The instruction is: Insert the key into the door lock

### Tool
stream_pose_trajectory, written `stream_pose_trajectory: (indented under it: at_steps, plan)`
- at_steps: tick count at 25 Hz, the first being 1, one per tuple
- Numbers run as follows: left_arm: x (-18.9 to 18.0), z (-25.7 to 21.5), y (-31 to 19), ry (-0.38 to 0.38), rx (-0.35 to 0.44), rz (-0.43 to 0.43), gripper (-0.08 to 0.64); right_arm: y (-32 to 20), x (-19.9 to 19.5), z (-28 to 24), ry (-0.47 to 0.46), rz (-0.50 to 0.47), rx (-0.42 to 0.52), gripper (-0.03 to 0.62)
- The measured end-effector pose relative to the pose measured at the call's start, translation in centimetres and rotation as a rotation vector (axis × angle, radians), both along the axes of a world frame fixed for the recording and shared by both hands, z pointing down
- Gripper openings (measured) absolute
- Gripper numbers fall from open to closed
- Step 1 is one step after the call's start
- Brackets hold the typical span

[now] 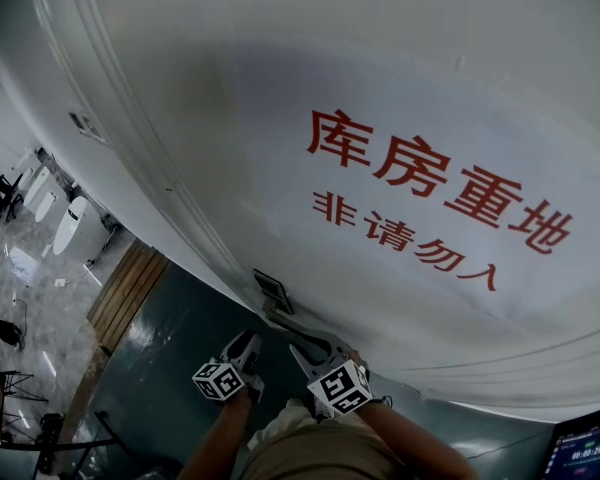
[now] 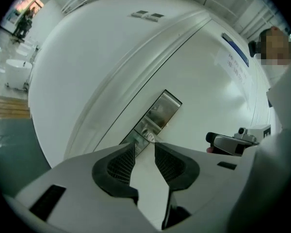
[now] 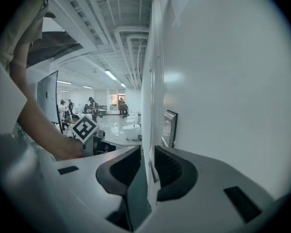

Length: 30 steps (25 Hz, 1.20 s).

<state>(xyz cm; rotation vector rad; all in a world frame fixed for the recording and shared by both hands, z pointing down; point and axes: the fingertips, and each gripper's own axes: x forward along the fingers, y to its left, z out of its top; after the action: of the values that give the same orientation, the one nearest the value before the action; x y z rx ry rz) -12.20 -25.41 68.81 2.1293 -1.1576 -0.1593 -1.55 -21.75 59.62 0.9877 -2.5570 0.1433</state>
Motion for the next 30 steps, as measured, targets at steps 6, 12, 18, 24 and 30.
stream_pose_trajectory:
  at_steps: [6, 12, 18, 24, 30]
  plan:
    - [-1.4, -1.9, 1.2, -0.143, 0.056, -0.074, 0.12, 0.2, 0.0, 0.6, -0.003, -0.025, -0.005, 0.092]
    - [-2.9, -3.3, 2.7, -0.188, 0.082, -0.123, 0.12, 0.4, -1.5, 0.7, -0.006, -0.072, -0.006, 0.092]
    - [-4.8, -3.6, 4.0, -0.26, 0.08, -0.189, 0.12, 0.6, -3.0, 0.9, -0.008, -0.108, -0.013, 0.092]
    - [-6.3, -3.7, 5.2, -0.279, 0.09, -0.224, 0.12, 0.9, -4.4, 1.1, -0.001, -0.148, -0.01, 0.092]
    - [-8.3, -4.1, 6.9, -0.267, 0.091, -0.268, 0.121, 1.4, -6.5, 0.5, 0.0, -0.186, 0.003, 0.092]
